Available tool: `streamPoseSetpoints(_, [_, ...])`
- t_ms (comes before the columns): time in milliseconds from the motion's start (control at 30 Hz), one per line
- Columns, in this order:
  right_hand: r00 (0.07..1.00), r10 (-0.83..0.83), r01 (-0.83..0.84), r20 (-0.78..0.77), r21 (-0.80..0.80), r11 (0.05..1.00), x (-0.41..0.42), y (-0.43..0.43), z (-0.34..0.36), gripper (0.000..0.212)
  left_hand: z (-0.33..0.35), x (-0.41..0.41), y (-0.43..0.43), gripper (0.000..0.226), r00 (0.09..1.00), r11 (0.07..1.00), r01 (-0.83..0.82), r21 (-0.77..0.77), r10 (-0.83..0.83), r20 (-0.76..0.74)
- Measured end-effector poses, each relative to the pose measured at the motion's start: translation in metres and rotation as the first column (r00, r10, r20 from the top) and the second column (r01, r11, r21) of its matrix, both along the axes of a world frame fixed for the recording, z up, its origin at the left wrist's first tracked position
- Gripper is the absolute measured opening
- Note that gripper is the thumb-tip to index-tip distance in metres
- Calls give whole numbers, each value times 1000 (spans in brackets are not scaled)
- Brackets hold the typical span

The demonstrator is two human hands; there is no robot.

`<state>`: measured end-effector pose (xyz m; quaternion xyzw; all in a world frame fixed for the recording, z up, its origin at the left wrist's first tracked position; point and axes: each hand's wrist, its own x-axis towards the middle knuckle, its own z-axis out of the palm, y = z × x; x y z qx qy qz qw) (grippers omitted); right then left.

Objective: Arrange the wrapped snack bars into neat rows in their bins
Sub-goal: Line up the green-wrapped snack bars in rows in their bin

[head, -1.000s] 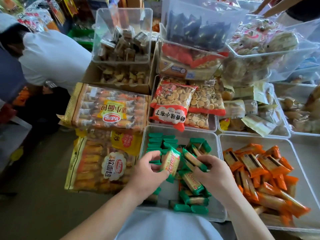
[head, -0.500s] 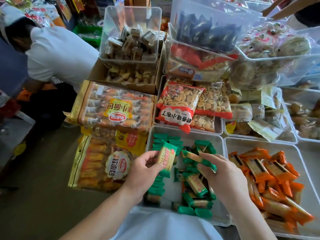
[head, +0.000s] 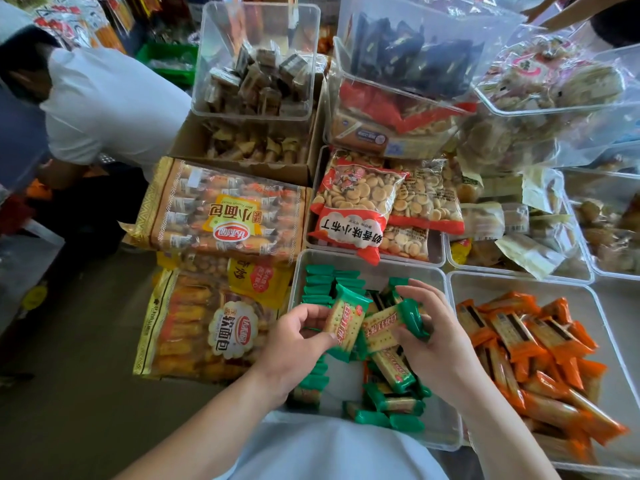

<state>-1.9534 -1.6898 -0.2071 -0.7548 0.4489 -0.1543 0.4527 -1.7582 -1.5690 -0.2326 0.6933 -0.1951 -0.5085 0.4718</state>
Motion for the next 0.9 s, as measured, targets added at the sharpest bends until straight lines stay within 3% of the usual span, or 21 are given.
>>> streamPoseSetpoints(200, [981,-178,160,80,190,969,1,-2,7,60,1,-6,-2,31,995,993,94,-65,-96,-20])
streamPoseSetpoints(467, [985,-12,-44,175,310,950,9,1,21,62,-5,-14,-6,21,983,973,154,-170,-133,129])
streamPoseSetpoints(667, [995,-94,82,38,235,969,20,4,4,66,-8,-18,-8,26,935,963,230,-137,-180,305])
streamPoseSetpoints(767, [987,-151,160,-61,181,970,18,1,-8,61,-14,-8,-4,28,905,986,166,-13,-147,399])
streamPoseSetpoints(900, [979,-146,160,-144,90,983,10,-7,-21,50,-24,9,4,30,918,997,66,49,-80,389])
